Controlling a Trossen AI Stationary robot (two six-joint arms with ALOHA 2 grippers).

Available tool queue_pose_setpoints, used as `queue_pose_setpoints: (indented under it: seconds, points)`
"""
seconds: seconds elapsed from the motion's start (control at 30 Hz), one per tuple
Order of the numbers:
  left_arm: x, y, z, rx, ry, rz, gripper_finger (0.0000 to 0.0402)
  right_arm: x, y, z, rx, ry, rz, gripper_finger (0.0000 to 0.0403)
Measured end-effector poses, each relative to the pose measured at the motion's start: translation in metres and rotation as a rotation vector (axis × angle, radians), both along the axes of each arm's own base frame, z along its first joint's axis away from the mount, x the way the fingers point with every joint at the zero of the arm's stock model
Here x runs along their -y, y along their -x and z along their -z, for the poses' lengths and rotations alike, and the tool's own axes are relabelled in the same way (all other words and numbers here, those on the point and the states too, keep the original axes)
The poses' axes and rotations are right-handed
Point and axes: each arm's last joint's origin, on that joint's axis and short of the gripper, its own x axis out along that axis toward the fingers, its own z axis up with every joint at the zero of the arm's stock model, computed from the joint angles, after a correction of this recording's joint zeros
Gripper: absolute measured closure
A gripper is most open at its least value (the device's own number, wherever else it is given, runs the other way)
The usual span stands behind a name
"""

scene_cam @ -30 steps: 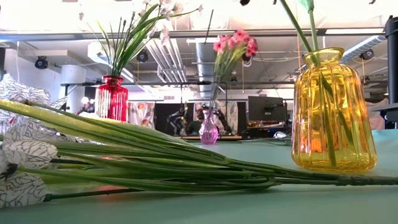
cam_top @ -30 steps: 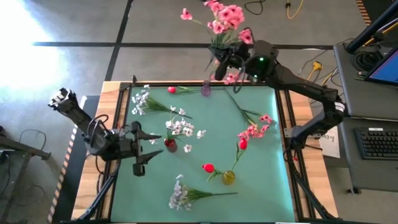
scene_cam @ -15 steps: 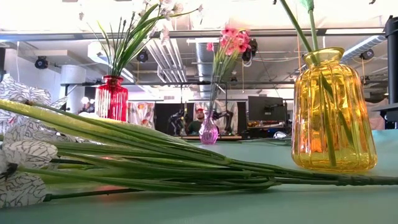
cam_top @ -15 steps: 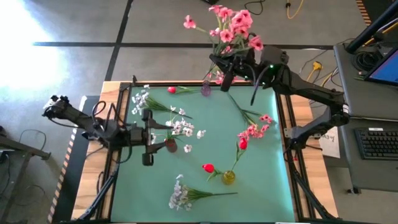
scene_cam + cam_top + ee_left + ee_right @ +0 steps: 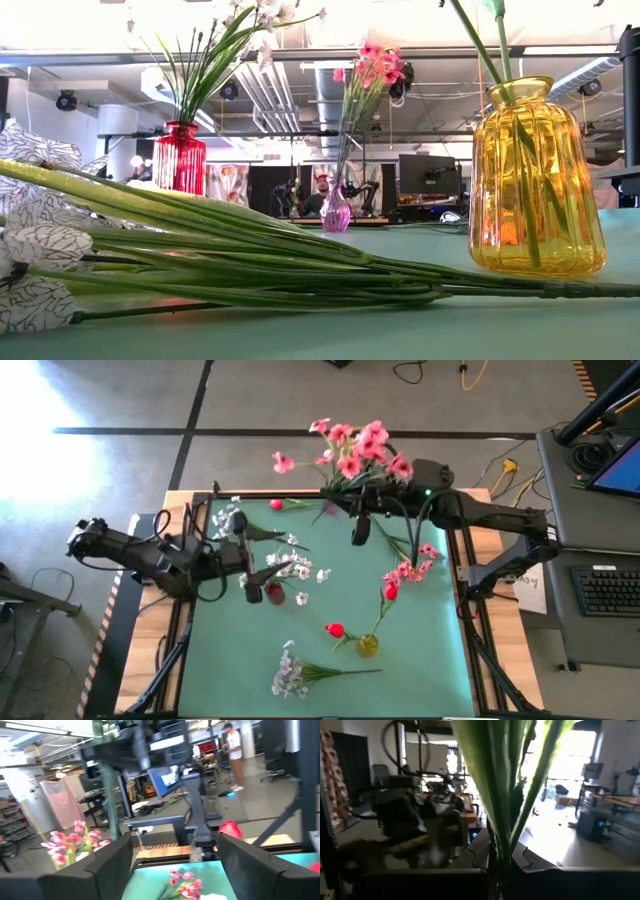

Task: Sort flowers into vase by color
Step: Put the left pink flower into the purple flower vase

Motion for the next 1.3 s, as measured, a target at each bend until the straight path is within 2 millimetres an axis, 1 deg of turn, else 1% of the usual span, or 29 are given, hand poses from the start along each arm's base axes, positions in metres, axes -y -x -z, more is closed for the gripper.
queue_pose_setpoints:
  seconds: [0.13,0.27,0.33,0.53,0.63,0.73,0.8,0.9,0.93,0.97,1.3]
  points:
    - [-0.011,-0.006,-0.005,0.001,-0.029,-0.044,0.0121,-0.009,-0.006,-0.002,0.052,0.007,-0.034,0.039]
    - [-0.025,-0.014,-0.009,-0.008,-0.044,0.001,0.0123,-0.017,-0.014,0.002,0.06,0.027,-0.067,0.039]
    - [-0.03,-0.018,-0.01,-0.013,-0.04,-0.005,0.0125,-0.019,-0.017,0.004,0.056,0.028,-0.074,0.039]
    - [-0.043,-0.031,-0.002,-0.06,-0.045,-0.036,0.0144,-0.019,-0.022,0.004,0.1,0.048,-0.076,0.039]
    - [-0.046,-0.035,0.0,-0.07,-0.042,-0.048,0.017,-0.019,-0.024,0.005,0.107,0.055,-0.077,0.039]
    - [-0.046,-0.037,0.002,-0.078,-0.04,-0.049,0.022,-0.019,-0.025,0.005,0.109,0.068,-0.074,0.039]
    - [-0.046,-0.037,0.003,-0.079,-0.034,-0.049,0.0268,-0.019,-0.025,0.005,0.11,0.069,-0.074,0.039]
    - [-0.047,-0.036,0.003,-0.084,-0.019,-0.065,0.0357,-0.019,-0.025,0.005,0.11,0.067,-0.074,0.039]
    - [-0.047,-0.036,0.003,-0.082,-0.014,-0.07,0.0379,-0.019,-0.025,0.004,0.111,0.068,-0.074,0.039]
    - [-0.047,-0.035,0.003,-0.08,-0.005,-0.077,0.0389,-0.019,-0.025,0.004,0.111,0.068,-0.074,0.039]
    - [-0.047,-0.035,0.003,-0.09,-0.004,-0.09,0.0401,-0.019,-0.022,0.003,0.083,0.024,-0.081,0.039]
